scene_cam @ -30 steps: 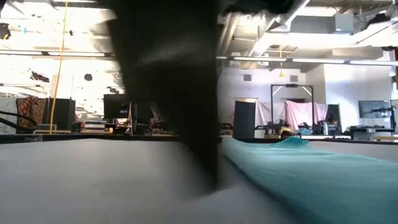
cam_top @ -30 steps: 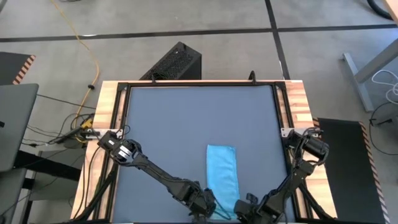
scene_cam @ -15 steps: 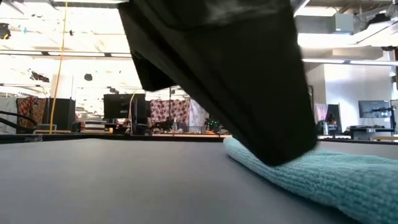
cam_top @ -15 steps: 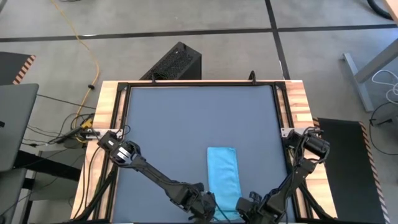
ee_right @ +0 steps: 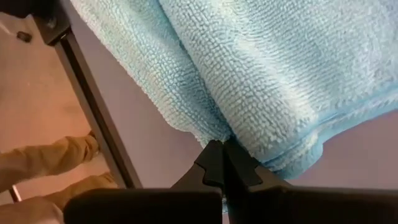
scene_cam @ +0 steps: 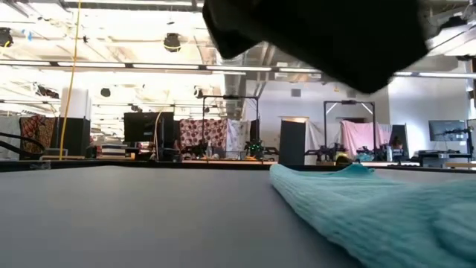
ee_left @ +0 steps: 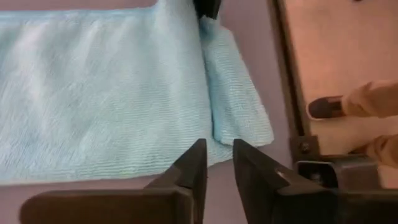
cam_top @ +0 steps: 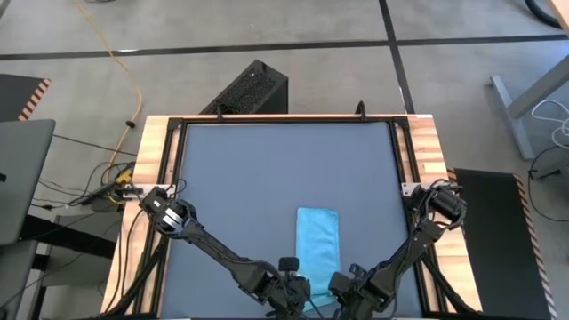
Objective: Roll towel
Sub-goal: Roll the blue microfiber towel
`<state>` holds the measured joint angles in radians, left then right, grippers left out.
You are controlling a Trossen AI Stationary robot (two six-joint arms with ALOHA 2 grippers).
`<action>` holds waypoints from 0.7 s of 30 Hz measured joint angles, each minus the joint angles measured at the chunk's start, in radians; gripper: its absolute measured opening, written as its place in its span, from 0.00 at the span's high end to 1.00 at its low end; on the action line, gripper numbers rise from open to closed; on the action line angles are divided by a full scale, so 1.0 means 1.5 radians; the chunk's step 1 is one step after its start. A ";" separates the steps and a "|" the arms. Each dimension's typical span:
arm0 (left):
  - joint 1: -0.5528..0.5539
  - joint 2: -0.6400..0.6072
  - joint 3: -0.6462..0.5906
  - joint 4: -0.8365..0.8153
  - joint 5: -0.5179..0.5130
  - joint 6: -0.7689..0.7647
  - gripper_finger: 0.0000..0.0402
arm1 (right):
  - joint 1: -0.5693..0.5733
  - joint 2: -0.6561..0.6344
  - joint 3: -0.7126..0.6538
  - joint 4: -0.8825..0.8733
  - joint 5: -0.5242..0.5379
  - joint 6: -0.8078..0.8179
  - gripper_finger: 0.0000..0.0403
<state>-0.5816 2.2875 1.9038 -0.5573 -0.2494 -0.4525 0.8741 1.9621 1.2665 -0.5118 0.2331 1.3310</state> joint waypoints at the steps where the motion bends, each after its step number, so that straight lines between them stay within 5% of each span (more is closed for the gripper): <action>1: 0.001 0.000 0.000 -0.018 0.000 -0.009 0.81 | -0.004 0.000 0.000 0.008 -0.007 -0.007 0.96; 7: 0.000 0.000 -0.003 -0.094 -0.016 -0.053 0.77 | 0.004 0.000 0.000 0.030 -0.015 -0.011 0.96; 21: -0.001 0.001 -0.005 -0.079 -0.036 -0.018 0.78 | 0.000 -0.010 0.000 0.050 -0.072 0.004 0.96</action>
<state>-0.5835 2.2893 1.8969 -0.6755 -0.3029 -0.4793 0.8745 1.9474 1.2659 -0.4363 0.1244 1.3366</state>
